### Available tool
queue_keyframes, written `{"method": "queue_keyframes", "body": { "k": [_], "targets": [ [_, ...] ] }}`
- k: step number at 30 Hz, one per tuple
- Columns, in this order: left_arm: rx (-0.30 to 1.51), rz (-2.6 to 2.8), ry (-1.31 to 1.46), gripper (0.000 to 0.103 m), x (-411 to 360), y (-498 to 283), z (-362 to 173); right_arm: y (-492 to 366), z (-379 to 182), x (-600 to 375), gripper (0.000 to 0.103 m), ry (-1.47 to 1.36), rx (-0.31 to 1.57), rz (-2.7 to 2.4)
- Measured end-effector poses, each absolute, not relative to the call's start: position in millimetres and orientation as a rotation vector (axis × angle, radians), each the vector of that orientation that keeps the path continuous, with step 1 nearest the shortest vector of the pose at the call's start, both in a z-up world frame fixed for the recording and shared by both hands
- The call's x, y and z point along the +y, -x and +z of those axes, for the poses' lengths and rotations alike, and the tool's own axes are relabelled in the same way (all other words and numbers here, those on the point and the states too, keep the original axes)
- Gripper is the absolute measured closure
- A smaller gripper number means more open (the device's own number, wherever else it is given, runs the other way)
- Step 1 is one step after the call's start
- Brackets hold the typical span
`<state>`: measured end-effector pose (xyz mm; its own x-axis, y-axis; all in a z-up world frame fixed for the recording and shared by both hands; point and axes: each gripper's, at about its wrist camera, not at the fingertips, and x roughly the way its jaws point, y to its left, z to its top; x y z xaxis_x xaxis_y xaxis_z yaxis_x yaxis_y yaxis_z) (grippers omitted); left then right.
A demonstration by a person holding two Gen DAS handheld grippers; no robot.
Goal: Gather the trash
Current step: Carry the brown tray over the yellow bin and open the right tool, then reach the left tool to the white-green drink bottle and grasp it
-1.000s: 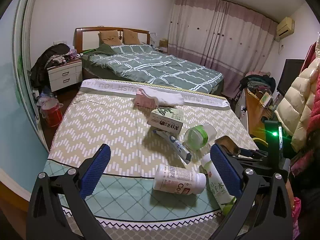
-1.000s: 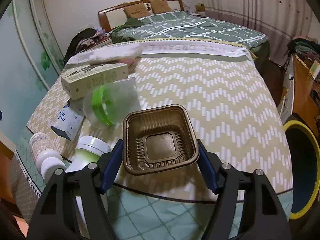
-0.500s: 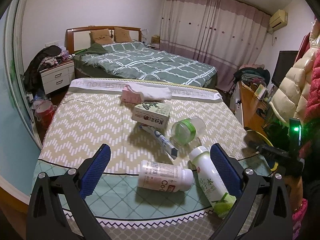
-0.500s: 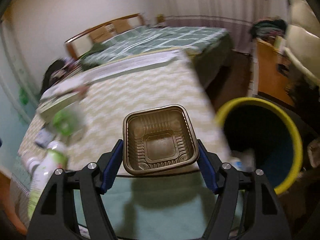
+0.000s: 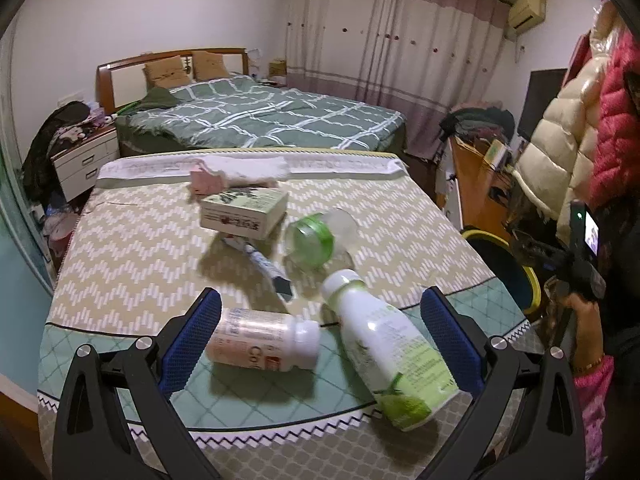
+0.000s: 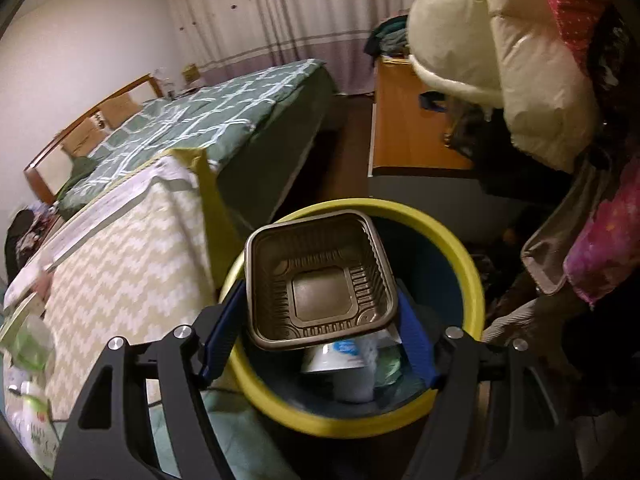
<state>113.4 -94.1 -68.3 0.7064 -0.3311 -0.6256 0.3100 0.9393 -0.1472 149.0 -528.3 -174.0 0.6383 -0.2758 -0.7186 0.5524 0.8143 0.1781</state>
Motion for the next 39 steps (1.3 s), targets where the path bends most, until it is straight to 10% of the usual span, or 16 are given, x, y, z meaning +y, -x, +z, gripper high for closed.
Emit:
{"method": "queue_keyframes", "body": {
  "k": [26, 39],
  "targets": [
    [0.771, -0.479, -0.117, 0.006, -152, -71, -108, -120, -151, -453, 0.023, -0.279, 0.583, -0.411],
    [0.809, -0.381, -0.153, 0.024, -172, -72, -141, -117, -152, -460, 0.023, -0.308, 0.572, -0.394]
  ]
}}
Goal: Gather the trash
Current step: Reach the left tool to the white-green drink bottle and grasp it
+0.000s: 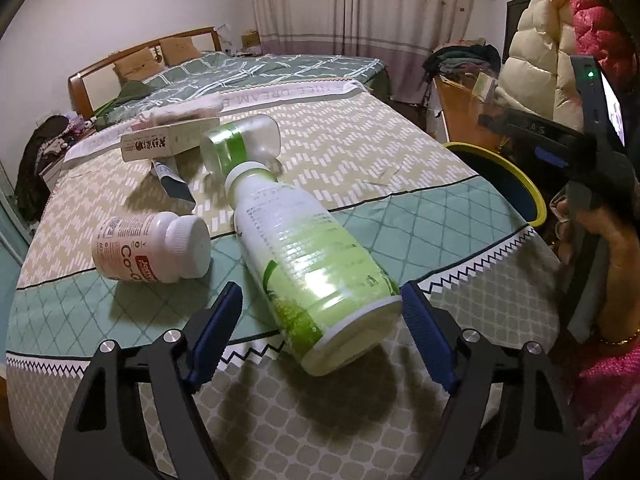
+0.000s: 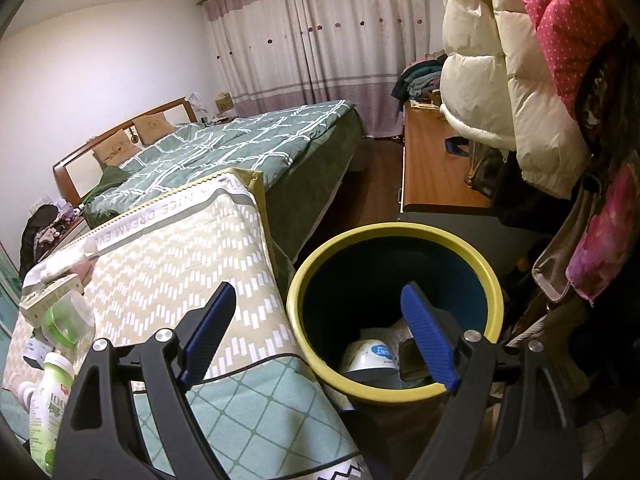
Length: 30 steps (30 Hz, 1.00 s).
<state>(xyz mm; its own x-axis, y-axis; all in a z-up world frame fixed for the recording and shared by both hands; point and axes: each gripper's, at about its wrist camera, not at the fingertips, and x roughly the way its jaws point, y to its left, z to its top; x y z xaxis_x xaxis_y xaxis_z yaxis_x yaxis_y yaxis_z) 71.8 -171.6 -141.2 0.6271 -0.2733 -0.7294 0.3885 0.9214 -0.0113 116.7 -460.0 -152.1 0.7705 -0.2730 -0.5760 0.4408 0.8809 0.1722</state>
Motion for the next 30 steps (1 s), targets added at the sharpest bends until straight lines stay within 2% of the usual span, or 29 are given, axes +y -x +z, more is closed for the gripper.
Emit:
{"method": "queue_keyframes", "body": {
  "k": [2, 4, 9, 16, 22, 30],
  "targets": [
    [0.805, -0.378, -0.163, 0.026, -174, -72, -142, -117, -152, -460, 0.023, -0.308, 0.572, -0.393],
    [0.804, -0.376, -0.167, 0.032, -175, -73, -142, -117, -153, -461, 0.023, -0.308, 0.572, -0.392],
    [0.785, -0.381, -0.169, 0.035, -173, -73, -139, -117, -153, -461, 0.023, -0.310, 0.572, -0.393],
    [0.650, -0.380, -0.234, 0.046, -163, -61, -98, -117, -153, -462, 0.023, -0.308, 0.572, -0.393],
    [0.608, -0.408, -0.211, 0.047, -157, -85, -69, -117, -153, -463, 0.023, -0.313, 0.572, -0.391],
    [0.599, -0.436, -0.182, 0.048, -167, -130, -57, -121, -157, -459, 0.023, -0.311, 0.582, -0.379]
  ]
}}
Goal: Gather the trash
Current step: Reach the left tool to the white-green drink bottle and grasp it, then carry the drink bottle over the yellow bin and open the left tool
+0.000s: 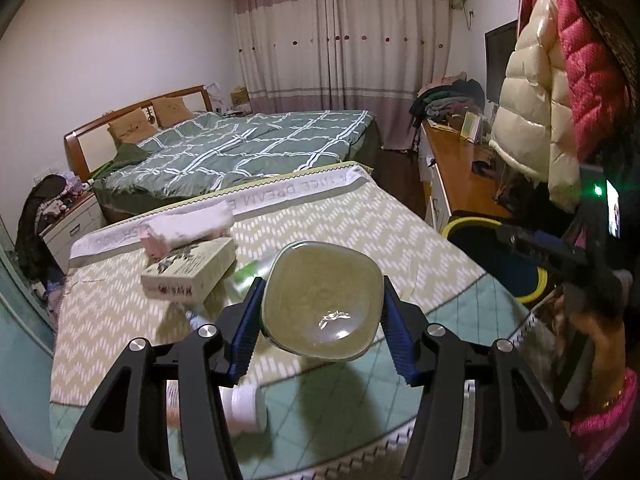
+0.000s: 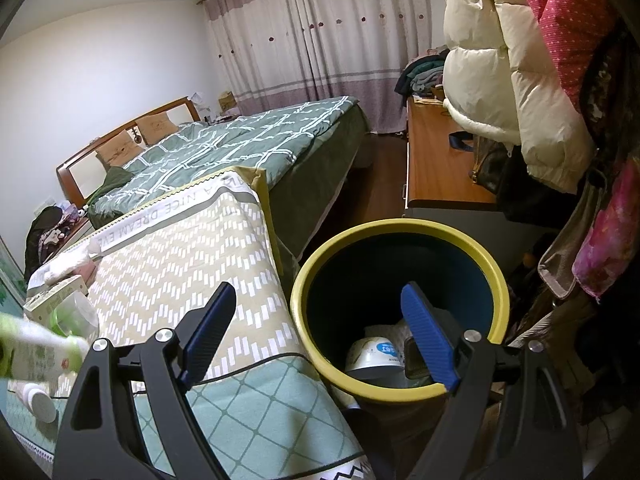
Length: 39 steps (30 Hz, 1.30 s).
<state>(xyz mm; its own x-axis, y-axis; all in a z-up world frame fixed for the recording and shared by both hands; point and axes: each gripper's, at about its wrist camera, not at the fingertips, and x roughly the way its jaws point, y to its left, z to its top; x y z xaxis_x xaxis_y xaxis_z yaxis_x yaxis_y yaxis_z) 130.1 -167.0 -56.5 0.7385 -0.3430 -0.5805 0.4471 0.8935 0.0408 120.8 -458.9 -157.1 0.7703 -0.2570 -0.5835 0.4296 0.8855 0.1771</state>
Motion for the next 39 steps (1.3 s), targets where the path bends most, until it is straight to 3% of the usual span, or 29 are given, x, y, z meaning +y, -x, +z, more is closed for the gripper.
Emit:
{"method": "queue_keyframes", "body": {
  "k": [24, 39],
  "targets": [
    [0.595, -0.567, -0.216, 0.050, -227, -164, -31, -79, -134, -486, 0.023, -0.344, 0.530, -0.361],
    [0.566, -0.789, -0.270, 0.050, -360, -170, -7, -49, -144, -547, 0.023, -0.398, 0.539, -0.481]
  ]
}}
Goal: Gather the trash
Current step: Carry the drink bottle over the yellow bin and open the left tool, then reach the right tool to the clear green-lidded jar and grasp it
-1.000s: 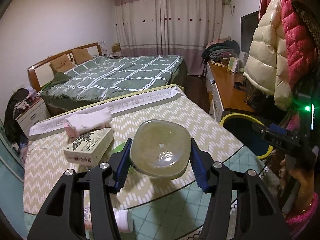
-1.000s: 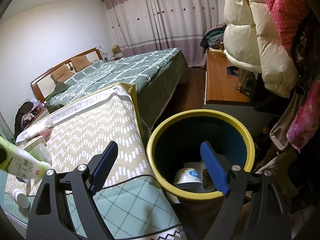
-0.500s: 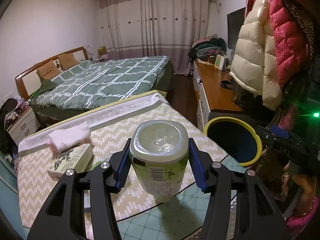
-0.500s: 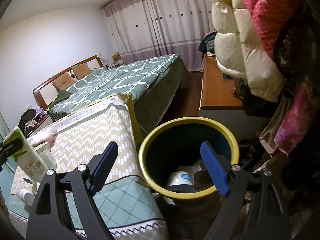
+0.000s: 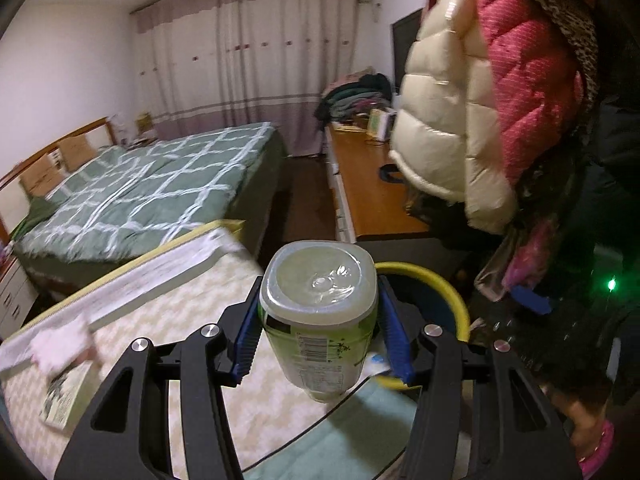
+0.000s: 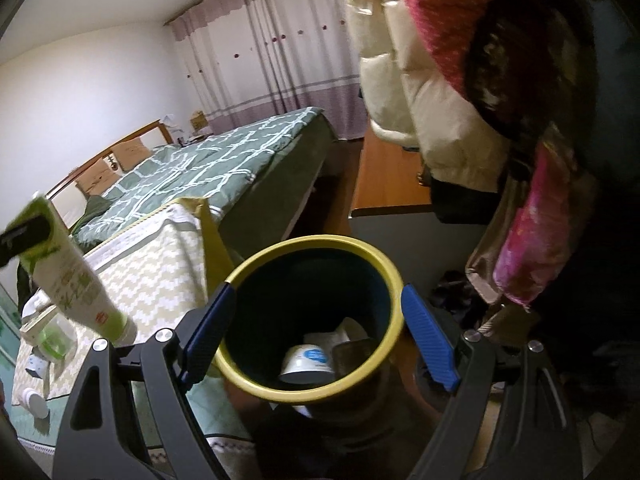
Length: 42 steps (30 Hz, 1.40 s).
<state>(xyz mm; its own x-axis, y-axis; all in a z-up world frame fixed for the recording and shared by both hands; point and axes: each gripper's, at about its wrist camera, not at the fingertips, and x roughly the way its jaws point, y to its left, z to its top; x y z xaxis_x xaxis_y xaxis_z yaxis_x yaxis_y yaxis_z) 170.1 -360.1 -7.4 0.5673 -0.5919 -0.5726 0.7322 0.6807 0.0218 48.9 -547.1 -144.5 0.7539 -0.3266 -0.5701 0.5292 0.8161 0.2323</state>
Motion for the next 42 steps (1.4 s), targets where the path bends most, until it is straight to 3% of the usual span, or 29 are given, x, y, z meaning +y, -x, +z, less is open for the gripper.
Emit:
{"method": "queue_keyframes", "body": {
  "k": [9, 11, 12, 15, 21, 28, 42],
  "targets": [
    [0.667, -0.858, -0.303, 0.049, -462, -192, -45, -37, -157, -577, 0.023, -0.437, 0.555, -0.536],
    [0.684, -0.852, -0.310, 0.040, -473, -196, -56, -37, -160, -579, 0.023, -0.440, 0.562, -0.542],
    [0.681, -0.842, -0.307, 0.030, -474, -197, -59, -37, -160, -579, 0.023, -0.442, 0.564, -0.542],
    [0.657, -0.826, -0.293, 0.022, -466, -192, -57, -37, -161, -578, 0.023, -0.438, 0.568, -0.533],
    [0.545, -0.763, -0.226, 0.005, -392, -165, -16, -47, -157, -560, 0.023, -0.422, 0.575, -0.485],
    [0.482, -0.552, -0.117, 0.005, -257, -143, 9, -68, -150, -516, 0.023, -0.377, 0.590, -0.377],
    [0.498, -0.100, 0.018, 0.005, -30, -113, -13, -135, -135, -379, 0.023, -0.252, 0.649, -0.037]
  ]
}}
